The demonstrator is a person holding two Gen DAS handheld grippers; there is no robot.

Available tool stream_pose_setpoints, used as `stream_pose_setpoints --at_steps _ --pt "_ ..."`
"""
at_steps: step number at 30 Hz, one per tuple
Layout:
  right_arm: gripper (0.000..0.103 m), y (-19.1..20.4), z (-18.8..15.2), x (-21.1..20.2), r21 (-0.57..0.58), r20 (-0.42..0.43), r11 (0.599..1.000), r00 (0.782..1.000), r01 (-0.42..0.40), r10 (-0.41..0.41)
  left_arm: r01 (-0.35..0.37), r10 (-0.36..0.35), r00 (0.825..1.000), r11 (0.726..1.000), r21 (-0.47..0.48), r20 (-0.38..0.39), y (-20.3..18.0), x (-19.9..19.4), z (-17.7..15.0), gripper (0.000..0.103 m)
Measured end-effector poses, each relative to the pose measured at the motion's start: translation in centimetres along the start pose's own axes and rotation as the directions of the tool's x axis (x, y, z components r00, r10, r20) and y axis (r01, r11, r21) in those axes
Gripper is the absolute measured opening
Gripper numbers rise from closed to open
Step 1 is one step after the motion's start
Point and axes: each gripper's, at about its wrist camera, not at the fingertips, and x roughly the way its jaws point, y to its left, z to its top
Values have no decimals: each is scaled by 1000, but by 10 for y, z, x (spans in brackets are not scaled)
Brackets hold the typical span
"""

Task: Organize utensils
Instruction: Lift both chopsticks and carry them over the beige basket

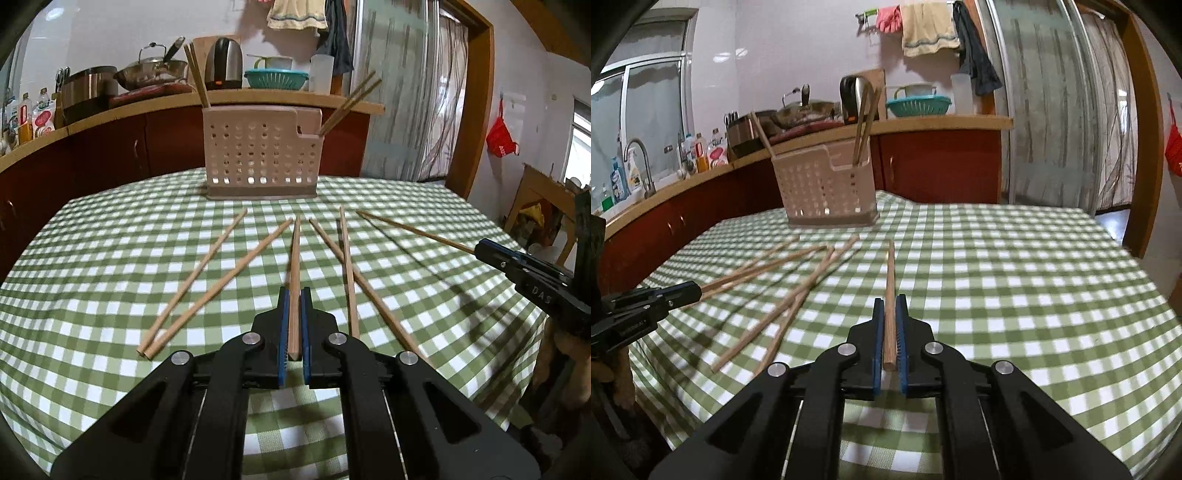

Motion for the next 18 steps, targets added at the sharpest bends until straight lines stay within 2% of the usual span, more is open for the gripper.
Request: stream_pose_setpoints --at_steps 12,18 --pt "7 5 47 -41 -12 131 1000 991 16 -14 4 -2 993 1000 -22 116 6 -42 41 6" --pt "7 8 71 -55 -18 176 1000 984 -2 5 1 4 986 1000 -27 166 13 -67 66 6"
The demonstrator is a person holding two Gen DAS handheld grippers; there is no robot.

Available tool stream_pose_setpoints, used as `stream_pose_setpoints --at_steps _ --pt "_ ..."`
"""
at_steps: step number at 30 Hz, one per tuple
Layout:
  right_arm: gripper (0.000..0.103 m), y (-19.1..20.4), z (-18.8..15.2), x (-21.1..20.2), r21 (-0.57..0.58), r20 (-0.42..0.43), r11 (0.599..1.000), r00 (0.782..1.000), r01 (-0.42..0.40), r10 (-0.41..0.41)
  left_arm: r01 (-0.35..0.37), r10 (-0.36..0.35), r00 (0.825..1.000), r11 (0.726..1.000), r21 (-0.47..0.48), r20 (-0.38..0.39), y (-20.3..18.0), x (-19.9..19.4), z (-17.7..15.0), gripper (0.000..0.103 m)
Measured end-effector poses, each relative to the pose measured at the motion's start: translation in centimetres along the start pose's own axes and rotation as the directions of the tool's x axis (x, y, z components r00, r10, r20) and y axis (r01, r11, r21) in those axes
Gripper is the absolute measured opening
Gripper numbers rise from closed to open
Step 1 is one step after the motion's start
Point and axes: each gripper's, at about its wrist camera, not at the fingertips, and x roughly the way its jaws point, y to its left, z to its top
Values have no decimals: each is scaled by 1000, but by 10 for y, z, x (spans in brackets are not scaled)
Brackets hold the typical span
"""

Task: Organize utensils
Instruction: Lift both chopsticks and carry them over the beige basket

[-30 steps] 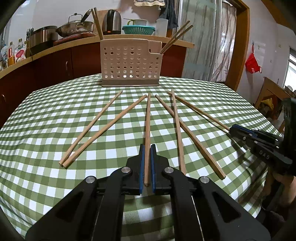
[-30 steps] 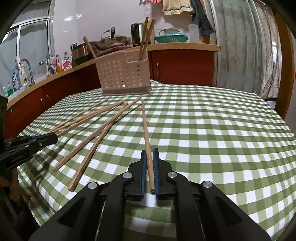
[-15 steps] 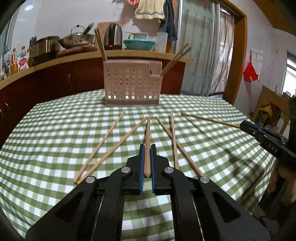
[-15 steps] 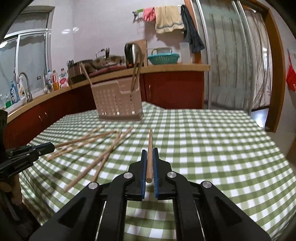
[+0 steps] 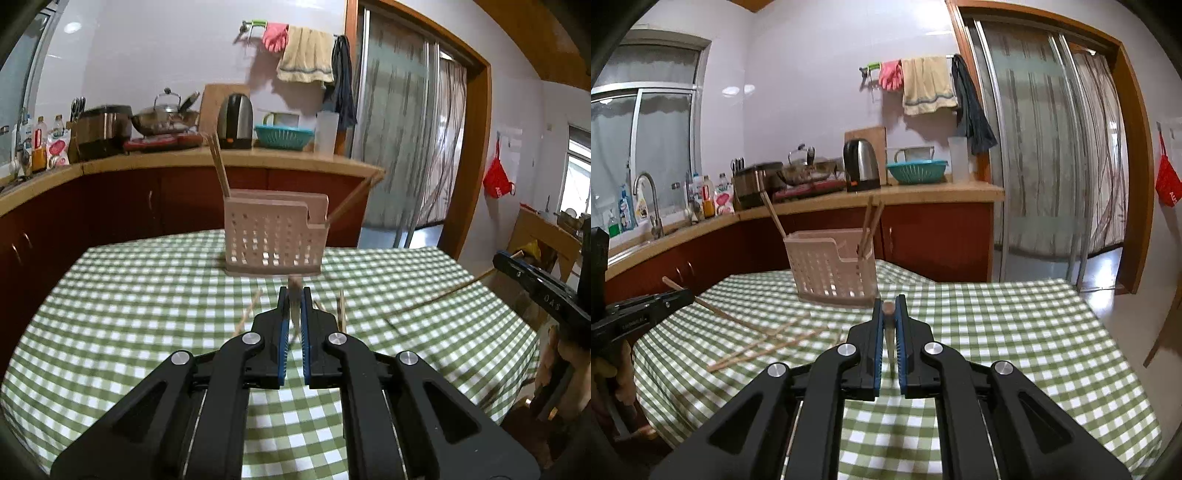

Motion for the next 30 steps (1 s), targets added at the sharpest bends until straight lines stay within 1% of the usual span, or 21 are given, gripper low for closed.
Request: stream_pose_setpoints --at_steps 5,8,11,15,30 --pt "7 3 13 2 -10 8 1000 1000 -18 18 -6 5 1000 1000 15 30 3 -11 22 6" --pt "7 6 18 8 -19 0 999 1000 -29 29 -1 0 999 1000 19 32 5 -9 28 6" --pt "7 7 23 17 -27 1 999 999 -33 33 -4 3 1000 1000 21 23 7 -1 31 6" --pt "7 5 28 29 -27 8 999 999 -38 38 9 -9 1000 1000 5 -4 11 11 36 6" --pt "7 3 40 52 -20 13 999 999 -48 49 35 -33 998 999 30 -60 13 51 55 6"
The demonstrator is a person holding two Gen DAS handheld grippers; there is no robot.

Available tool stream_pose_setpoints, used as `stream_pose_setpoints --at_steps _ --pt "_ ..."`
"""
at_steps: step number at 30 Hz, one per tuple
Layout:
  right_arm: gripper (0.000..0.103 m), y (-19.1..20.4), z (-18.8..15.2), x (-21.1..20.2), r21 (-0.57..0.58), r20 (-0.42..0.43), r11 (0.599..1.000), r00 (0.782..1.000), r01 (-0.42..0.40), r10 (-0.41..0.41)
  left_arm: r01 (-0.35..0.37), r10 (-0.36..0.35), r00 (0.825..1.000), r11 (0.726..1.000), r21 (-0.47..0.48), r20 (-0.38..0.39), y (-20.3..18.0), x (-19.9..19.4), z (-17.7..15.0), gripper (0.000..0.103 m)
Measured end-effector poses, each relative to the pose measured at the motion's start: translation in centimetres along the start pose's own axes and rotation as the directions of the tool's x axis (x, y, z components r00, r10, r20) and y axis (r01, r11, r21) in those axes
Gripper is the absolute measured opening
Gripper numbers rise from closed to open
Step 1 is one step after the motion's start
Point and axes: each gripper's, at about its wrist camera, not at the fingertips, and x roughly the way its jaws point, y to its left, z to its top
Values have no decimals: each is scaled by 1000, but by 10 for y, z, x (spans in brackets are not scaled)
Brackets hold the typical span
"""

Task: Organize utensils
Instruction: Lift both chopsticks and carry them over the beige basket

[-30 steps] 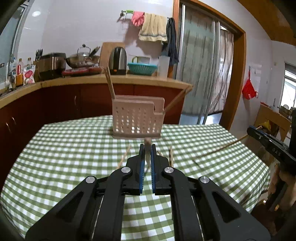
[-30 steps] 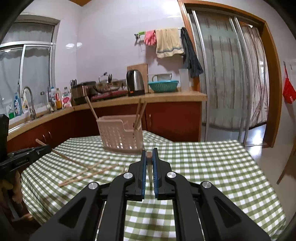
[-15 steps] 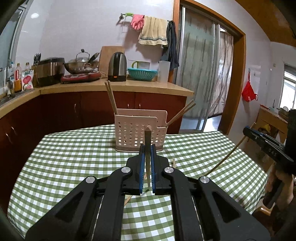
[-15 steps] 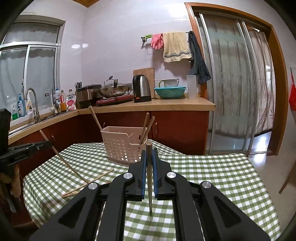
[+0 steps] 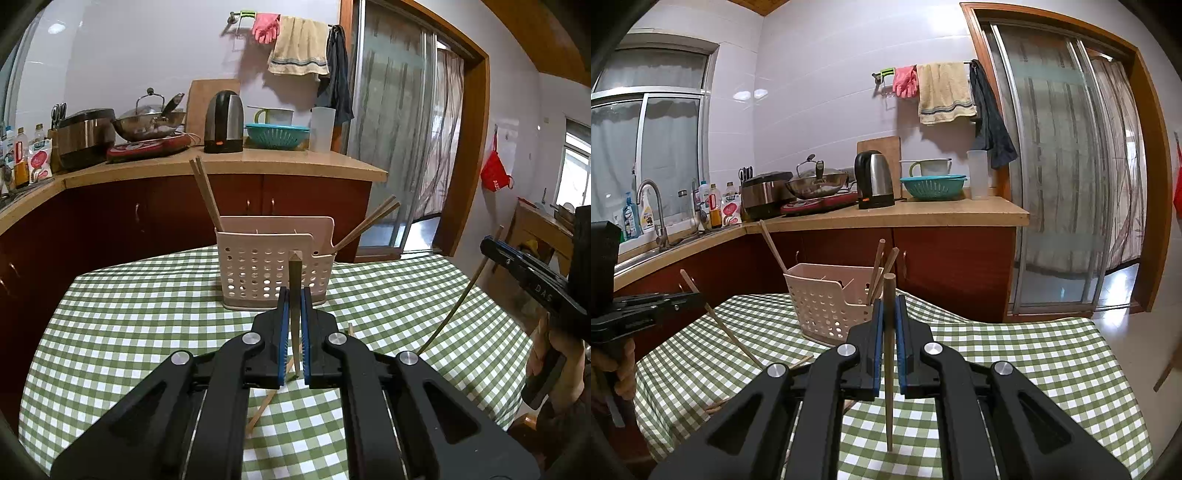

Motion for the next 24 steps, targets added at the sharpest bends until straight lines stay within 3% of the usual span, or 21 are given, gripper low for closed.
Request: stream_pose_setpoints --at_steps 15,24 --pt "7 5 6 17 -18 -7 1000 1000 -5 4 21 -21 998 1000 7 -56 11 3 9 6" --pt "7 7 7 21 -19 -5 1000 1000 -6 6 21 -22 999 1000 -6 -42 16 13 16 6"
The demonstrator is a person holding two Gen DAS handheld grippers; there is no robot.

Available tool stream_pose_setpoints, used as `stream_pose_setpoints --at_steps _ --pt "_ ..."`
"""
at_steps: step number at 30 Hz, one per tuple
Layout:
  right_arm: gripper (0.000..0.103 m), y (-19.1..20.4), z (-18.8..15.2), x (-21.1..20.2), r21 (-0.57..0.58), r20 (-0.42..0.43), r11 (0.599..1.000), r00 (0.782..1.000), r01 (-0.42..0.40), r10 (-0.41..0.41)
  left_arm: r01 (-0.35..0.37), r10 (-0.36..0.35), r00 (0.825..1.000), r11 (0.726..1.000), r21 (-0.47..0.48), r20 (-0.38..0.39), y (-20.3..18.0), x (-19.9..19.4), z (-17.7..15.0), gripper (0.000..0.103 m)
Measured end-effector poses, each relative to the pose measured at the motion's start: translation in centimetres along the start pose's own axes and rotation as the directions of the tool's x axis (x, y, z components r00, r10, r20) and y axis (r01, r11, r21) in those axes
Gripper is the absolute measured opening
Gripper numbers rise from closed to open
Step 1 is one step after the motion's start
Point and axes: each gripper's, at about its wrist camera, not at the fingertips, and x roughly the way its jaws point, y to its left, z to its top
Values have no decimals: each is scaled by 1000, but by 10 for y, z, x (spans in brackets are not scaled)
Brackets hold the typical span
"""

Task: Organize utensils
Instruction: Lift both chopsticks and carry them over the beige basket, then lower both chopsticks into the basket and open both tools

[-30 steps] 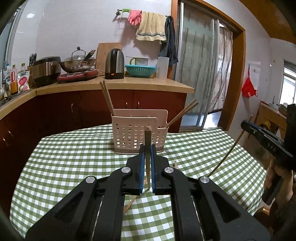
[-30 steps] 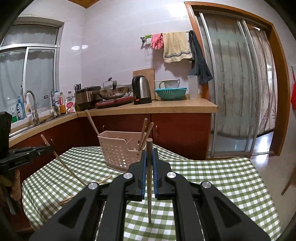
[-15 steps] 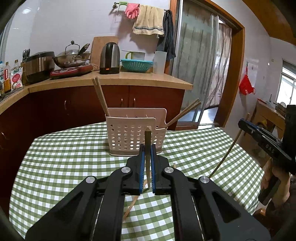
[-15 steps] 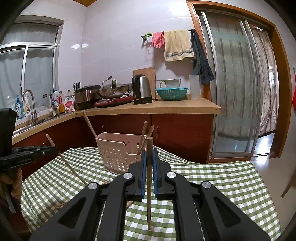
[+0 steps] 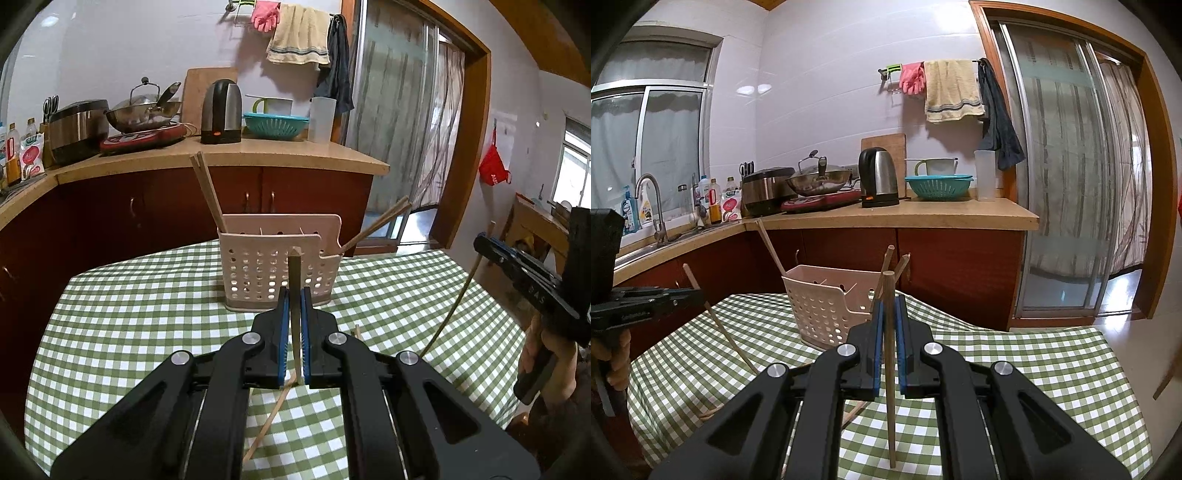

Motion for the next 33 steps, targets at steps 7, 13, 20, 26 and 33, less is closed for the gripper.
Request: stream_pose_setpoints --at_steps 7,13,20,26,33 --pt "7 4 6 0 -4 2 1000 1000 -6 6 11 -10 1000 1000 -20 28 3 9 9 6" --pt "7 10 27 -2 -5 46 999 998 -38 38 5 -5 996 1000 1 85 7 -6 27 6" --pt "7 27 64 3 -49 144 995 985 -91 97 -18 12 980 999 30 197 12 -26 71 6" --pt "7 38 102 21 -79 240 990 961 -120 135 -52 34 946 998 45 323 14 -35 114 6" --pt "7 46 128 56 -96 311 988 939 -120 145 -101 74 920 994 49 385 19 -12 142 6"
